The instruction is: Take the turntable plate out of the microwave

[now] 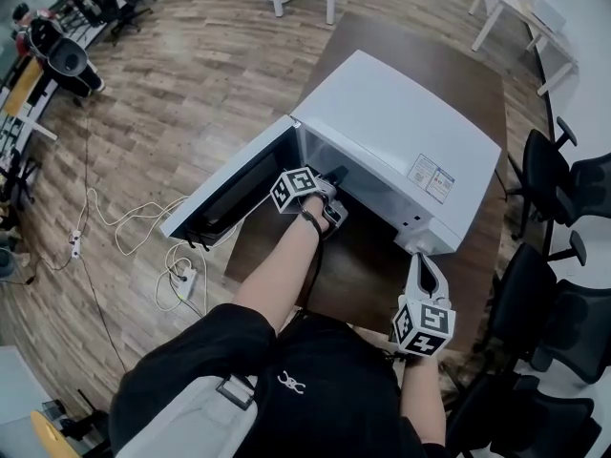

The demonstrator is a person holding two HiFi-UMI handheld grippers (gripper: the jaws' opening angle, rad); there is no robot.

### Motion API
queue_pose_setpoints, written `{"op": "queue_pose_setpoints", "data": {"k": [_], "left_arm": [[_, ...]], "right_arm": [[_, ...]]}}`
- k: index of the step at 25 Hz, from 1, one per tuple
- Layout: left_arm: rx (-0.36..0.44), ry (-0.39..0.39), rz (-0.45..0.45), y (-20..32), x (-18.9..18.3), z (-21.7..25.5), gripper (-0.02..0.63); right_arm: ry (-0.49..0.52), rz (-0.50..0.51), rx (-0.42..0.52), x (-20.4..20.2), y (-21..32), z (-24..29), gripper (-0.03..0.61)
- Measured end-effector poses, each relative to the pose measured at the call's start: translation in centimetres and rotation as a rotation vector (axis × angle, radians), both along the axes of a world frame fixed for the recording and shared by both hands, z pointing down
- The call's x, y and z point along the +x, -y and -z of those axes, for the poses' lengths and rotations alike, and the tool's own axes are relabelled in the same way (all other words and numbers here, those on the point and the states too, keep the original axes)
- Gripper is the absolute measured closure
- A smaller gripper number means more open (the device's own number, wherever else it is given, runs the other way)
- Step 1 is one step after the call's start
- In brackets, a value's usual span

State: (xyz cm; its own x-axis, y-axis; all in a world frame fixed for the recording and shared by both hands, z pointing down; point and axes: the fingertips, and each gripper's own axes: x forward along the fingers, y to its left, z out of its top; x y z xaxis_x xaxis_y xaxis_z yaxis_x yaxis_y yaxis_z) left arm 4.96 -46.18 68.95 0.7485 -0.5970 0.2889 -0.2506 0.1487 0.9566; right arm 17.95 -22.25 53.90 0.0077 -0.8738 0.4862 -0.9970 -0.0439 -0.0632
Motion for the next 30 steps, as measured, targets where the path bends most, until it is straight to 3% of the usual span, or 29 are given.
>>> {"op": "queue_pose_setpoints", "data": {"k": [8, 15, 23, 30], "left_arm": [[-0.028, 0.019, 0.009, 0.6, -0.2, -0.3, 0.479], [-0.005, 0.005, -0.013, 1.6, -0.1, -0.1, 0.523], [-0.005, -0.18, -0.03, 3.0, 2.1, 1.5, 0.44], [-0.001, -0.184, -0.03, 3.7, 2.6, 1.5, 0.459]], "right_arm": [[0.012, -0.001, -0.005, -0.3, -0.1, -0.7, 0.571], [0.017, 0.006, -0.014, -0.9, -0.1, -1.0, 0.571], [0.014, 0.016, -0.025, -1.5, -0.3, -1.3, 0.571], [0.007, 0.006, -0.033, -1.2, -0.3, -1.5, 0.571]]}}
